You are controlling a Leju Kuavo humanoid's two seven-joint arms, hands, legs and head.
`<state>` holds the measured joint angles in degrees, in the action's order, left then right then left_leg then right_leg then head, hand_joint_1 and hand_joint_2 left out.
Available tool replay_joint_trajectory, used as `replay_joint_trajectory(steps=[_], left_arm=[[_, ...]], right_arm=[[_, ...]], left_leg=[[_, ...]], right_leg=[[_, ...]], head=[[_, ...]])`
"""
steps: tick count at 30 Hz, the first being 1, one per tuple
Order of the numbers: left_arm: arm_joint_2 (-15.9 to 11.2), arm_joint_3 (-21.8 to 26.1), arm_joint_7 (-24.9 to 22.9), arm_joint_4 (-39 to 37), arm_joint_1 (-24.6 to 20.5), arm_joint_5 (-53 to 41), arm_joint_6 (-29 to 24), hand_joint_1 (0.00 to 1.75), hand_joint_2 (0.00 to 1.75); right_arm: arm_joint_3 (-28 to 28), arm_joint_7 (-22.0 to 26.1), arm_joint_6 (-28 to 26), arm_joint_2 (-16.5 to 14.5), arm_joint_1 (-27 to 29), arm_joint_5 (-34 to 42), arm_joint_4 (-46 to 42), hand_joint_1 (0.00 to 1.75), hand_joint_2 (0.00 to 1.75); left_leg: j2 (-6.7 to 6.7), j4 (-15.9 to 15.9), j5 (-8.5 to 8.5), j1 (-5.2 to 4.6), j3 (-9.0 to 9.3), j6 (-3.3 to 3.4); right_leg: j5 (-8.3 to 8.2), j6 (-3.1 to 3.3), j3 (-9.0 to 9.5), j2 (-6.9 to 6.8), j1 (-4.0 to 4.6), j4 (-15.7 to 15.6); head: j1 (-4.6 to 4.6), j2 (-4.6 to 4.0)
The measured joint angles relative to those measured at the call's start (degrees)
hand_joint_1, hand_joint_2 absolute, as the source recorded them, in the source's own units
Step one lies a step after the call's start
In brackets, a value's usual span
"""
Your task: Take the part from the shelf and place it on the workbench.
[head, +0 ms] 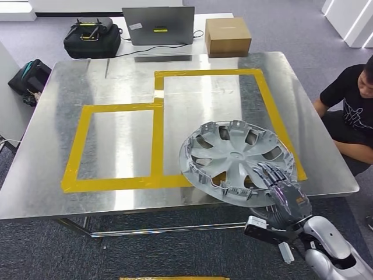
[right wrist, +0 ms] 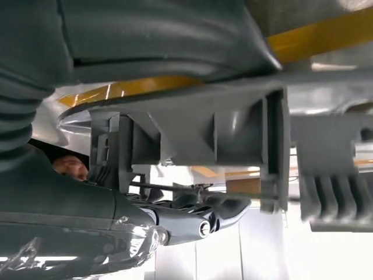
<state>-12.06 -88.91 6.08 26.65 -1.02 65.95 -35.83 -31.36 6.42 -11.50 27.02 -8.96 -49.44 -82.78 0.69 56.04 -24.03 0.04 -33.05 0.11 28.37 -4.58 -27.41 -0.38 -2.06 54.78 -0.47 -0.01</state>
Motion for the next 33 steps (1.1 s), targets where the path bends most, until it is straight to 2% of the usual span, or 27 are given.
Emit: replay_joint_trajectory(steps=[18,33], left_arm=[[-2.0,0.0,-1.6,4.1,0.4,0.0,-2.0,0.00,0.00],[-2.3,0.0,-1.7,4.7,0.4,0.0,-2.2,0.00,0.00]], right_arm=[[0.5,0.2,0.2,0.0,0.2,0.0,-1.3,0.00,0.00],[0.5,0.2,0.3,0.0,0.2,0.0,-1.4,0.00,0.00]], left_leg=[[0.00,0.0,0.00,0.01,0.02,0.00],[0.00,0.0,0.00,0.01,0.02,0.00]], right_leg=[[0.00,0.00,-0.11,0.01,0.00,0.0],[0.00,0.00,-0.15,0.01,0.00,0.0]], head=[[0.00,0.00],[0.00,0.00]])
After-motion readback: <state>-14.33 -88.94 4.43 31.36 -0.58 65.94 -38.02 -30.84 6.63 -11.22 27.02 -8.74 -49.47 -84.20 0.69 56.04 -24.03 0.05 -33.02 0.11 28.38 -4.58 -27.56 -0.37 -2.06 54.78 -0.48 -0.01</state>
